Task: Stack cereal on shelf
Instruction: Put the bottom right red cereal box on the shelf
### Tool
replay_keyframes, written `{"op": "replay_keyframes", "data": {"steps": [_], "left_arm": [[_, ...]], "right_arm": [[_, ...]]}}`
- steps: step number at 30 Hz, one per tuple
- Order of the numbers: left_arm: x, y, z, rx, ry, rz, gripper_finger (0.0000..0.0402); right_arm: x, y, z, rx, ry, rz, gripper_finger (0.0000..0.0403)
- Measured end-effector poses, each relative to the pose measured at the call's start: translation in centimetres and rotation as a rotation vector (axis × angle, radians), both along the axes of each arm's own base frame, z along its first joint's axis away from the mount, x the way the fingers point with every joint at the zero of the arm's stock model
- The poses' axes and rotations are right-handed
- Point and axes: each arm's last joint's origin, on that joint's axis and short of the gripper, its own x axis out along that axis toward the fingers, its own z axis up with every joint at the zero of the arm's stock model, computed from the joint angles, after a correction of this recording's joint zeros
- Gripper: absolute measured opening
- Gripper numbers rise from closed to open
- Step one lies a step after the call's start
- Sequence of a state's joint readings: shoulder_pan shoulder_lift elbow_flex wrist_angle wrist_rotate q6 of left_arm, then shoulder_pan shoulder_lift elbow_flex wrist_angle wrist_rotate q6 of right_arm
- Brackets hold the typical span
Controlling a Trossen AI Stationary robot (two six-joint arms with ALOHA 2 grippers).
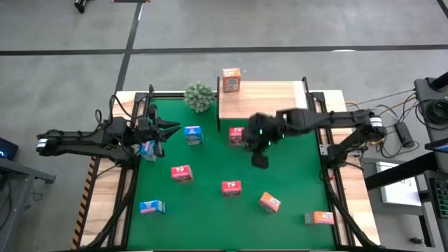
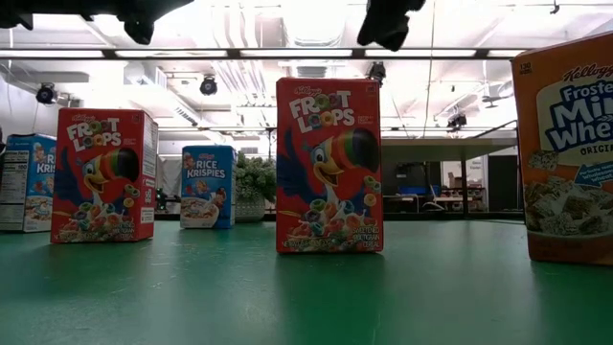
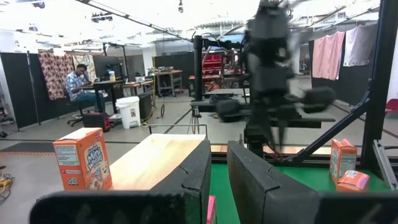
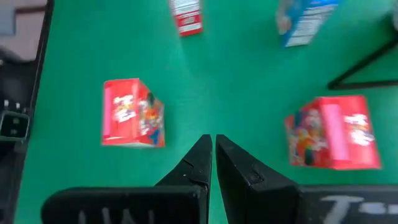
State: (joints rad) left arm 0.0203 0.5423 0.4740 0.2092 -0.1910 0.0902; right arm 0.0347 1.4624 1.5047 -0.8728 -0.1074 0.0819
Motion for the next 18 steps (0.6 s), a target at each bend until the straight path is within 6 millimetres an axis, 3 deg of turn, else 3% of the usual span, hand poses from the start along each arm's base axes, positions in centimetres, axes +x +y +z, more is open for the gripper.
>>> {"op": "replay_keyframes", "data": {"steps": [5, 9, 15, 18], "left_arm": [[0.0, 0.0, 0.0, -0.012, -0.002, -0.002, 0.0037], [0.0, 0.0, 0.0, -0.021, -0.003, -0.003, 0.0037], [0.1, 0.0, -0.1, -0.021, 0.003, -0.003, 0.0037], [0.1, 0.0, -0.1, -0.021, 0.003, -0.003, 0.0037]], "right_arm": [[0.4, 3.9, -1.2, -0.090, -0.011, -0.004, 0.0012], [0.6, 5.9, -1.9, -0.086, -0.043, 0.008, 0.0012], [1.3, 7.1, -2.5, -0.052, -0.094, -0.015, 0.0018], [1.7, 7.2, -3.3, -0.037, -0.066, -0.038, 0.0042]]}}
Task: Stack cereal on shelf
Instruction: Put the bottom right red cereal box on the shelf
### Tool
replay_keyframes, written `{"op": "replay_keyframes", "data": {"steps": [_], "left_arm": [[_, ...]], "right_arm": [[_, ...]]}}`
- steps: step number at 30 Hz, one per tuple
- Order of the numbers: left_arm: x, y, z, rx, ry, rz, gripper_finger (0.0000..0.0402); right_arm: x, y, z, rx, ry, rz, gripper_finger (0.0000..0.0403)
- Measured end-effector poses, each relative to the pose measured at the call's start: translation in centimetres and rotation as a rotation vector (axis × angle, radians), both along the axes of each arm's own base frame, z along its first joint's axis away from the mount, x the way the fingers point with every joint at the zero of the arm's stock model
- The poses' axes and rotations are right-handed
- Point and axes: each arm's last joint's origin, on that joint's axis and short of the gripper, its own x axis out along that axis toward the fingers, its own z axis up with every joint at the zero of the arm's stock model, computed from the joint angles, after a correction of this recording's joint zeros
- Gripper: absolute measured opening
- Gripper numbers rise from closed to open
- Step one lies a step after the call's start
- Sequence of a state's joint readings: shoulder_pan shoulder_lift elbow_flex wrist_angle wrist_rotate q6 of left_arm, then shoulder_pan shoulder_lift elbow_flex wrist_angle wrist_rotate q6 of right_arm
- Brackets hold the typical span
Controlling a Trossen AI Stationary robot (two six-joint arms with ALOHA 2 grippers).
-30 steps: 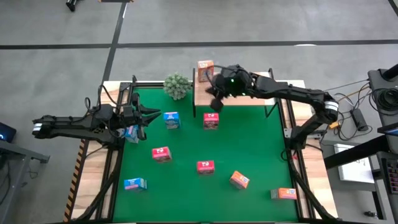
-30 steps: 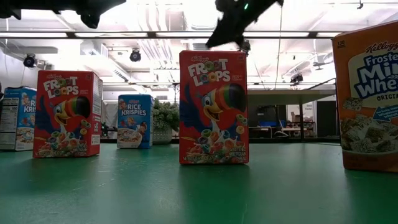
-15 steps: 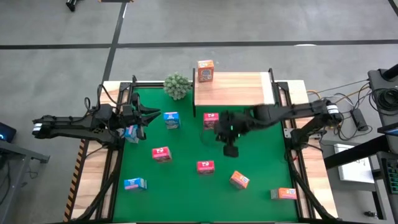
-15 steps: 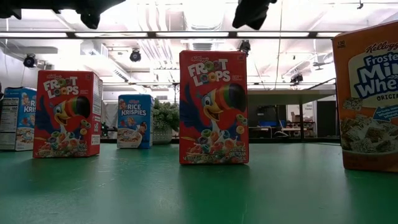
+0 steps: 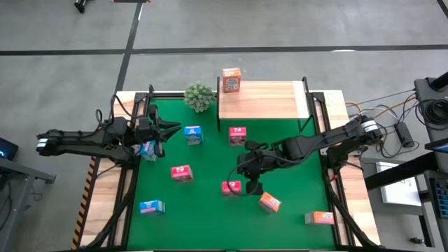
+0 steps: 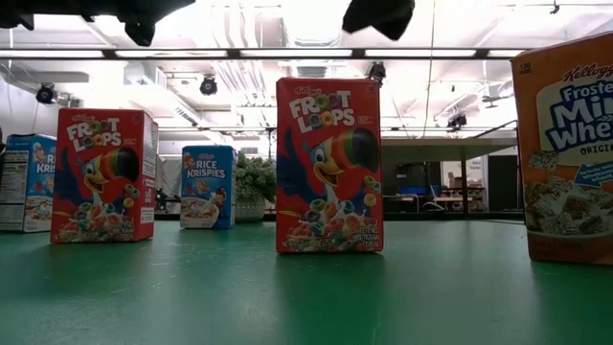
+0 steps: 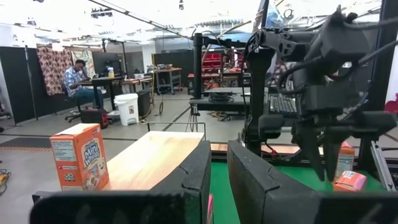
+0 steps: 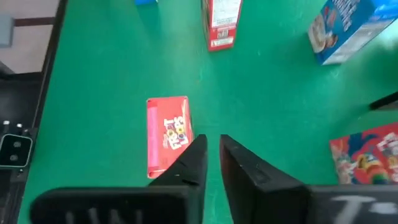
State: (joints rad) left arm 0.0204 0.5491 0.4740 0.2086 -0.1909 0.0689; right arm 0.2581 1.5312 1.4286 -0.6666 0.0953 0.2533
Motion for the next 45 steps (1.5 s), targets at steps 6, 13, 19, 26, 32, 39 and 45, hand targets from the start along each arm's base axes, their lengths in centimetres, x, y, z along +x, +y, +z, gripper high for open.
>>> {"op": "replay_keyframes", "data": {"steps": [6, 13, 19, 26, 32, 39, 45], "left_arm": [[0.0, 0.0, 0.0, 0.017, 0.002, 0.002, 0.0037], [0.0, 0.0, 0.0, 0.021, 0.003, 0.003, 0.0037], [0.0, 0.0, 0.0, 0.022, 0.004, 0.003, 0.0037], [0.1, 0.0, 0.0, 0.019, 0.006, 0.002, 0.0037], [0.1, 0.0, 0.0, 0.019, 0.007, 0.002, 0.0037], [0.1, 0.0, 0.0, 0.018, 0.006, 0.002, 0.0037], [0.1, 0.0, 0.0, 0.018, 0.006, 0.002, 0.0037]], "right_arm": [[1.1, 0.5, -1.9, 0.031, 0.061, -0.013, 0.0146], [2.3, 1.4, -4.4, -0.018, 0.113, 0.052, 0.0269], [2.8, 2.0, -5.7, 0.027, 0.156, 0.105, 0.0315], [3.1, 2.0, -6.6, 0.018, 0.178, 0.101, 0.0303], [3.1, 1.9, -6.6, 0.017, 0.177, 0.093, 0.0262], [3.1, 1.8, -6.6, 0.018, 0.177, 0.089, 0.0199], [3.2, 1.7, -6.6, 0.018, 0.177, 0.085, 0.0158]]}}
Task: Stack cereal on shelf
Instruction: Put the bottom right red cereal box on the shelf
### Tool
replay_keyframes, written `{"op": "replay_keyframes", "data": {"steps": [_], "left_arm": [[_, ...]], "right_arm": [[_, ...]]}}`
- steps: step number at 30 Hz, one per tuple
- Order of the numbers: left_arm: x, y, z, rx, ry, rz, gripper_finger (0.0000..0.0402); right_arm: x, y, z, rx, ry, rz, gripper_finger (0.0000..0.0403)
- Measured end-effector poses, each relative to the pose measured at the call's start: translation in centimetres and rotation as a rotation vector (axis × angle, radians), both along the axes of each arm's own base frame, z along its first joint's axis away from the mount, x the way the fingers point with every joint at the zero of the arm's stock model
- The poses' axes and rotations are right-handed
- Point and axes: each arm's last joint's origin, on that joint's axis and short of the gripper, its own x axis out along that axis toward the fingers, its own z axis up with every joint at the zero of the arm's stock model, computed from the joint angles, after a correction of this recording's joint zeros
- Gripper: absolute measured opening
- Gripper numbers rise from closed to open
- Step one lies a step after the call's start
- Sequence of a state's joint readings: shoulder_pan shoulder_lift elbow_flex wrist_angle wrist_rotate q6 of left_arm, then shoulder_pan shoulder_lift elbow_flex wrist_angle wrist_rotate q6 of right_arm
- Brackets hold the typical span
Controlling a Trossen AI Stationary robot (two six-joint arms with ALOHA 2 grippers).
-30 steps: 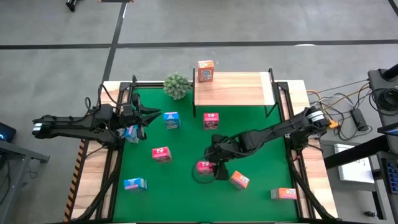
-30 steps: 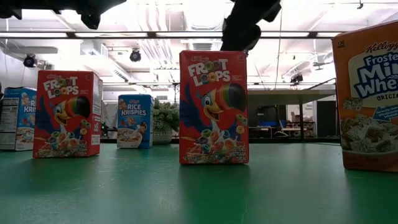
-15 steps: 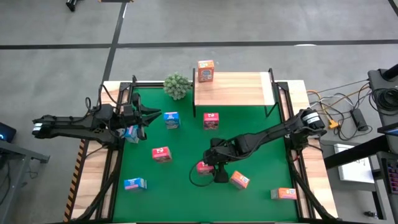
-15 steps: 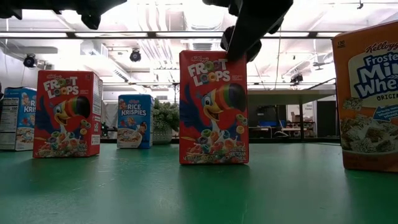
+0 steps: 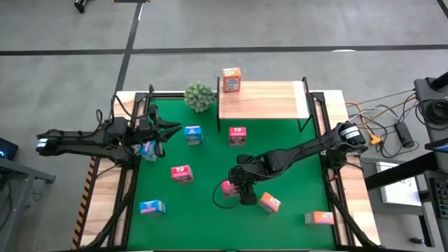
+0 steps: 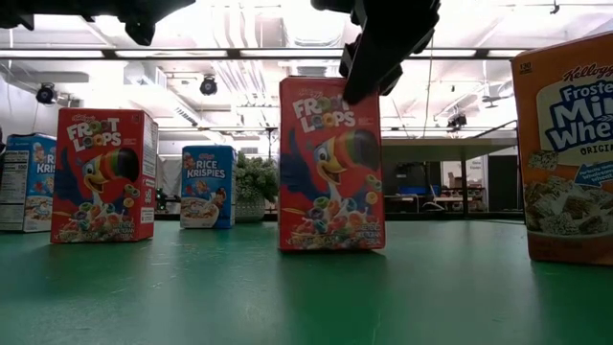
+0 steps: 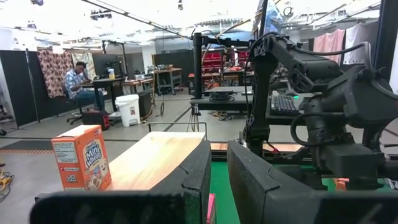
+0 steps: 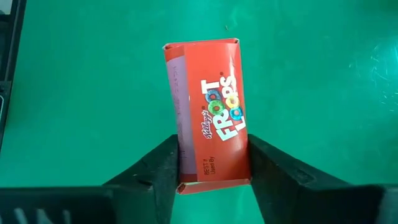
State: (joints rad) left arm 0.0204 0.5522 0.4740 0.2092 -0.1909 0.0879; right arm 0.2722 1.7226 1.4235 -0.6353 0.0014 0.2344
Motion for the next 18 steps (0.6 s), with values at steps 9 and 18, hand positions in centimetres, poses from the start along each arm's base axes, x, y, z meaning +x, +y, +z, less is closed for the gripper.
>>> {"op": "replay_keyframes", "data": {"steps": [9, 18], "left_arm": [[0.0, 0.0, 0.0, 0.000, 0.000, 0.000, 0.0037], [0.0, 0.0, 0.0, 0.000, 0.002, 0.000, 0.0037]], "right_arm": [[-0.4, -0.8, 1.2, 0.002, -0.027, -0.009, 0.0141], [-2.0, -3.4, 6.0, -0.003, -0.028, -0.060, 0.0142]]}}
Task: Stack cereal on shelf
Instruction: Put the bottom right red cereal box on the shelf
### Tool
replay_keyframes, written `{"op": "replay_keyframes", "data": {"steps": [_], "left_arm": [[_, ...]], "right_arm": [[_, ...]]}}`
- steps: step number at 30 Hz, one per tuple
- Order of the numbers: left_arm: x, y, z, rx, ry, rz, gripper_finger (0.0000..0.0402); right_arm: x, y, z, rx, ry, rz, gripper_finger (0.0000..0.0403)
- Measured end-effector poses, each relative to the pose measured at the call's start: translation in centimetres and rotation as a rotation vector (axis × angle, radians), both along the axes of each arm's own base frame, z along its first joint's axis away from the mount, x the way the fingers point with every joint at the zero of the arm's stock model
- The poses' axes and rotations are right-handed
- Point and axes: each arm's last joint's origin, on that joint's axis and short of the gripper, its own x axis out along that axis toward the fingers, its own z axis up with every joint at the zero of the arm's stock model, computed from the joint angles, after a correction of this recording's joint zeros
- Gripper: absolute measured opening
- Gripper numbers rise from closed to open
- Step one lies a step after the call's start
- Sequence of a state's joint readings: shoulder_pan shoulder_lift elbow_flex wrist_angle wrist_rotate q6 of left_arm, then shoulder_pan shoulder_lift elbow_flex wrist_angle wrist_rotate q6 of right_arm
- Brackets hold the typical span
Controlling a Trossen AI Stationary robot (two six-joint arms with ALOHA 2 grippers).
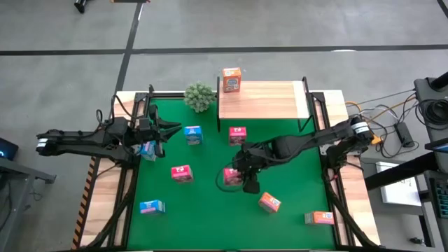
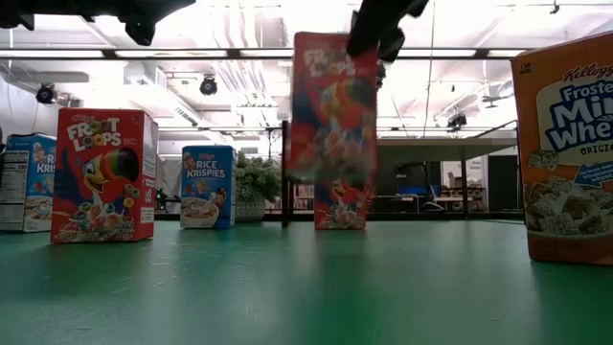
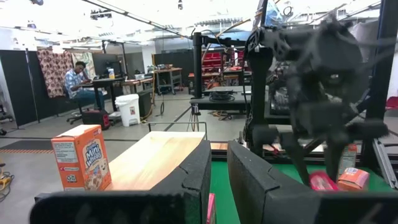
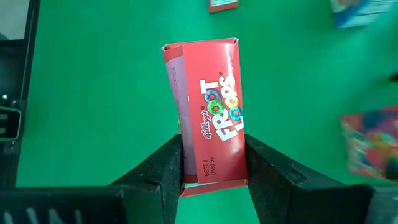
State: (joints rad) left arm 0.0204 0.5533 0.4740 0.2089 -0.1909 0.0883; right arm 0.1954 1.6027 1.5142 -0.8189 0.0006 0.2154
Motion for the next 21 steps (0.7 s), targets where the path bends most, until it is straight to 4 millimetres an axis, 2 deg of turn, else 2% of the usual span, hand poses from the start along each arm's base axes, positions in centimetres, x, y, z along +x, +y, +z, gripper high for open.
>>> {"op": "replay_keyframes", "data": {"steps": [13, 17, 21], "left_arm": [[0.0, 0.0, 0.0, 0.000, 0.001, 0.000, 0.0037], [0.0, 0.0, 0.0, 0.000, 0.001, 0.000, 0.0037], [0.0, 0.0, 0.0, 0.000, 0.001, 0.000, 0.0037]], "right_arm": [[-3.1, -6.7, 9.5, -0.101, 0.040, -0.034, 0.0140], [-4.1, -9.6, 11.5, -0.159, 0.017, -0.040, 0.0143], [-4.8, -13.1, 12.4, -0.213, -0.003, -0.074, 0.0145]]}}
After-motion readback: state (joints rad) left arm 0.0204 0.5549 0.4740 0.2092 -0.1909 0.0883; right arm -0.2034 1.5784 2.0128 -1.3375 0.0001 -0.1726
